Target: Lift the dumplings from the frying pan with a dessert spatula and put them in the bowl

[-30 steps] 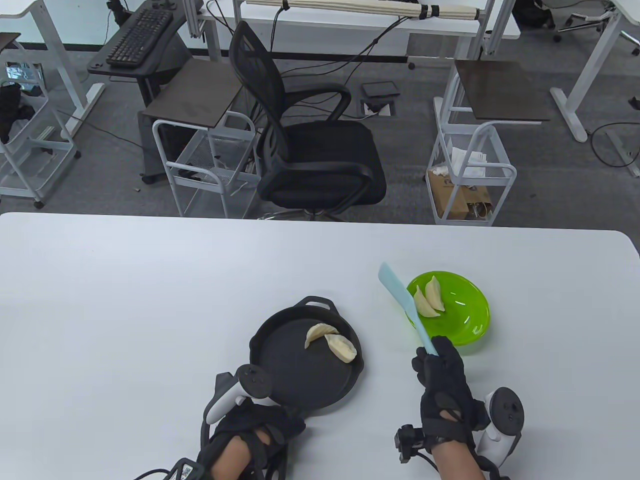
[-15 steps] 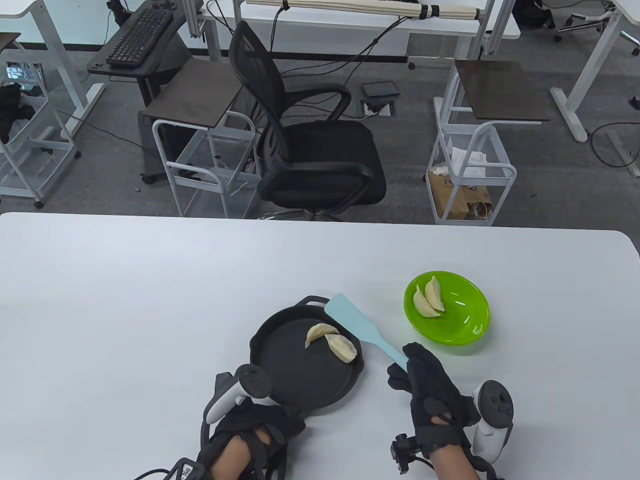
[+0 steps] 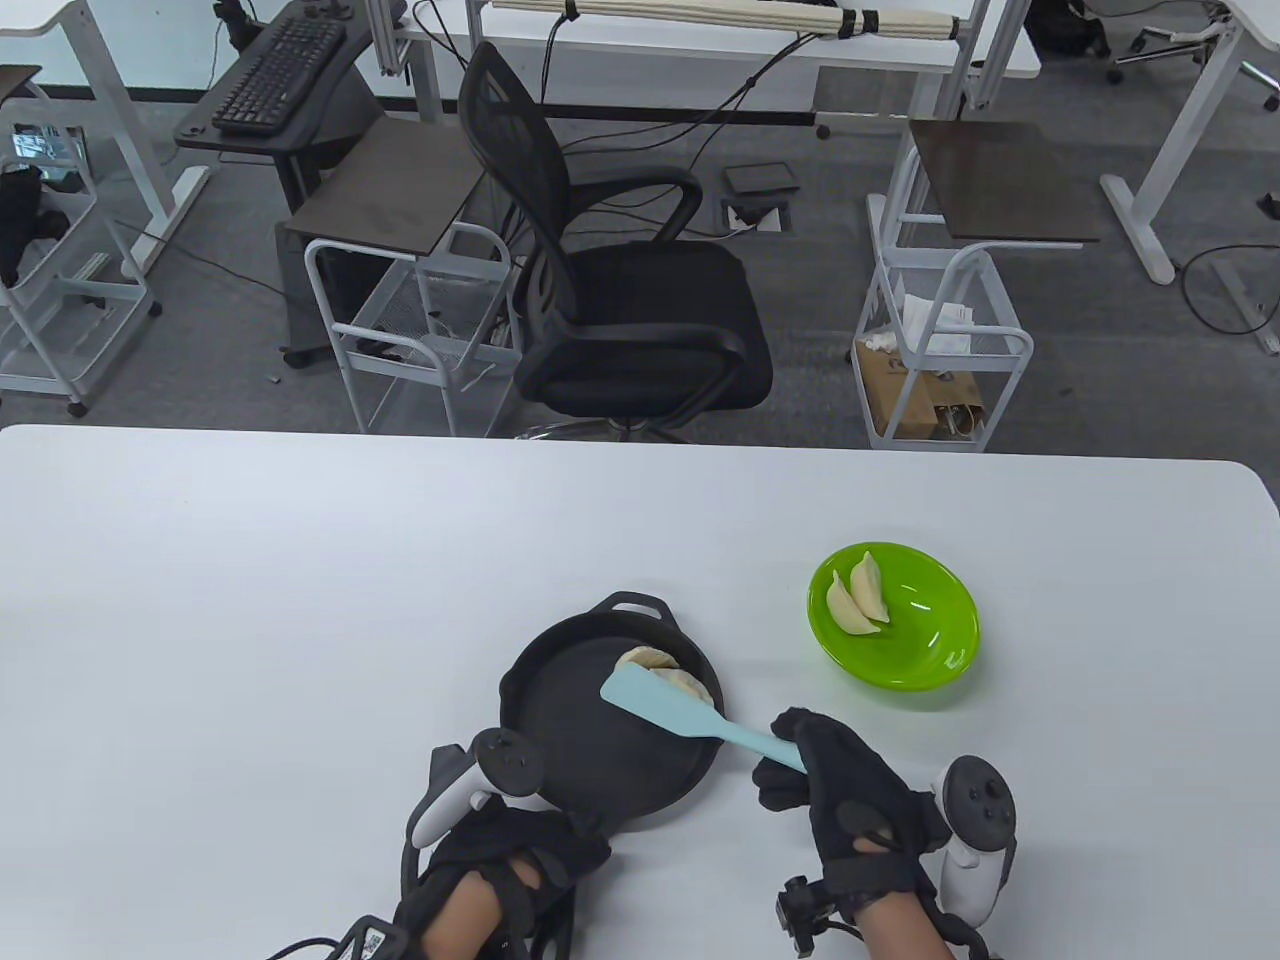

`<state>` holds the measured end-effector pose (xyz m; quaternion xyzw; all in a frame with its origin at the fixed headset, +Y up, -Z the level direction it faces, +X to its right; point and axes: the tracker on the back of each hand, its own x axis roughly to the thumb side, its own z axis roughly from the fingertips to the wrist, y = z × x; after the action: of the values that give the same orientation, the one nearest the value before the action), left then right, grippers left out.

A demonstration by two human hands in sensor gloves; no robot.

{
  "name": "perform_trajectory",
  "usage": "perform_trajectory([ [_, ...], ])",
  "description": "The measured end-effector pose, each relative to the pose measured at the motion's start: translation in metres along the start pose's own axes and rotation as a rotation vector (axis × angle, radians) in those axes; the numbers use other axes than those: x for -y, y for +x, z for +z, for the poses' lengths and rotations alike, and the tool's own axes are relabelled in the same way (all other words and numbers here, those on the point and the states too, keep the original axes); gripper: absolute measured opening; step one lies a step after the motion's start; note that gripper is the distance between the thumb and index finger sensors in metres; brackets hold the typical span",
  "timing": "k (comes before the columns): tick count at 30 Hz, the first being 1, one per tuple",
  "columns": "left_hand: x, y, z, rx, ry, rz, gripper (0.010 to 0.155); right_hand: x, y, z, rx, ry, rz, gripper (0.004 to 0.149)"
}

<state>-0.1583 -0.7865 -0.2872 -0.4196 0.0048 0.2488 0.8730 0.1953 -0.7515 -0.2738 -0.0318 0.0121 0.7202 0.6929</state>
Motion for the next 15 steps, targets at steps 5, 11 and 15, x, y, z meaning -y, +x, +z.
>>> perform_trajectory([
  [5,0.000,0.000,0.000,0.000,0.000,0.000,0.063,-0.001,-0.001,0.001,-0.014,-0.014,0.044,0.053],
  [11,0.000,0.000,0.000,0.000,0.000,0.000,0.063,-0.008,-0.001,0.004,-0.036,0.004,0.042,0.056],
  [15,0.000,0.000,0.000,0.000,0.000,0.000,0.063,-0.017,-0.002,0.007,-0.060,0.036,0.004,0.060],
])
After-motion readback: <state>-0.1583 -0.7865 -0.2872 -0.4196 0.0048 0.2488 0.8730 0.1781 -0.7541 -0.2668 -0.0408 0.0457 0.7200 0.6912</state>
